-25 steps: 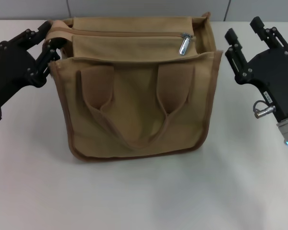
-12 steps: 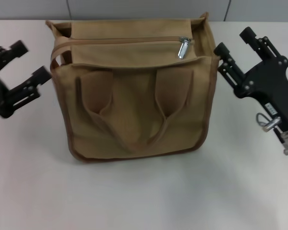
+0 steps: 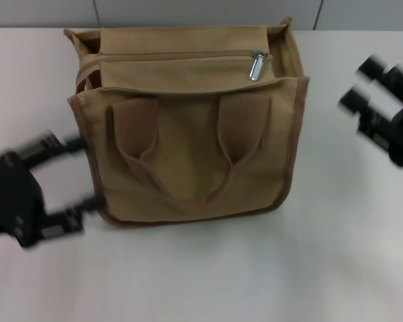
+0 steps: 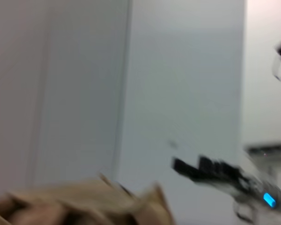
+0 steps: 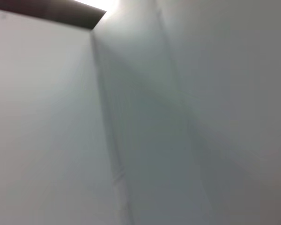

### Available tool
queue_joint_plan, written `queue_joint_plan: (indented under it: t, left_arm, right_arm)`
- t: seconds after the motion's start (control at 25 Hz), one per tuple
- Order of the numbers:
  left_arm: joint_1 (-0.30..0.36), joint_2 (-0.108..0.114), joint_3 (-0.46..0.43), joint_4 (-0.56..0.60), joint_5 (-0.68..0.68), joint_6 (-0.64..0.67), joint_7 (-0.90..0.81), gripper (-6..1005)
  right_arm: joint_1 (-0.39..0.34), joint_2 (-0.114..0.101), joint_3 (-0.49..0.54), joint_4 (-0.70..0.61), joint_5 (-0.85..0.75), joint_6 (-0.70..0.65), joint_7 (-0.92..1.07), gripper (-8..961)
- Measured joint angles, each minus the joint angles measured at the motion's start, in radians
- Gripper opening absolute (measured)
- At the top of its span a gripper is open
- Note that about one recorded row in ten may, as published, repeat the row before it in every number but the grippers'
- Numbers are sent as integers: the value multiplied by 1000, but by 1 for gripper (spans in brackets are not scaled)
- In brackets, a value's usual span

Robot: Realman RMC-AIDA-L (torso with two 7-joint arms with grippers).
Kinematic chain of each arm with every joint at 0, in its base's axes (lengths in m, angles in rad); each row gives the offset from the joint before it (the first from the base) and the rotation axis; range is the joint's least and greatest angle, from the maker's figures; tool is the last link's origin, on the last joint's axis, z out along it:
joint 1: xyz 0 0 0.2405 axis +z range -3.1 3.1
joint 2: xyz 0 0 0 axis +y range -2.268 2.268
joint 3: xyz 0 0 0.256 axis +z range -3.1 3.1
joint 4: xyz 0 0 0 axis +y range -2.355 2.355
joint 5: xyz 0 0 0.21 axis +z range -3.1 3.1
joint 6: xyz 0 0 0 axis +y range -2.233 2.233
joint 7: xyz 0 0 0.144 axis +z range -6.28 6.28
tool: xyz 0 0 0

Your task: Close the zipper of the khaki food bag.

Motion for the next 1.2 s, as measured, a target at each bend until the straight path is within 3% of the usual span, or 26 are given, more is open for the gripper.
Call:
queue_joint_plan:
  t: [0.24, 0.4, 0.8, 1.04, 1.2]
  left_arm:
    - [-2, -17, 34, 14, 134, -3, 27, 834]
    - [-5, -24, 35, 14, 189, -4, 45, 834]
    - [-34, -30, 45, 4, 303, -10, 88, 835]
    - [-34, -34, 47, 0, 310, -13, 108, 835]
    - [-35, -34, 47, -3, 310, -14, 108, 835]
  right_arm:
    - [15, 2, -302, -89, -1, -49, 82, 746]
    - [28, 6, -437, -101, -1, -47, 102, 768]
    - [48, 10, -575, -100, -4, 31, 101, 803]
    - [57, 11, -705, -98, -4, 111, 100, 806]
    - [63, 13, -727, -92, 1, 138, 95, 806]
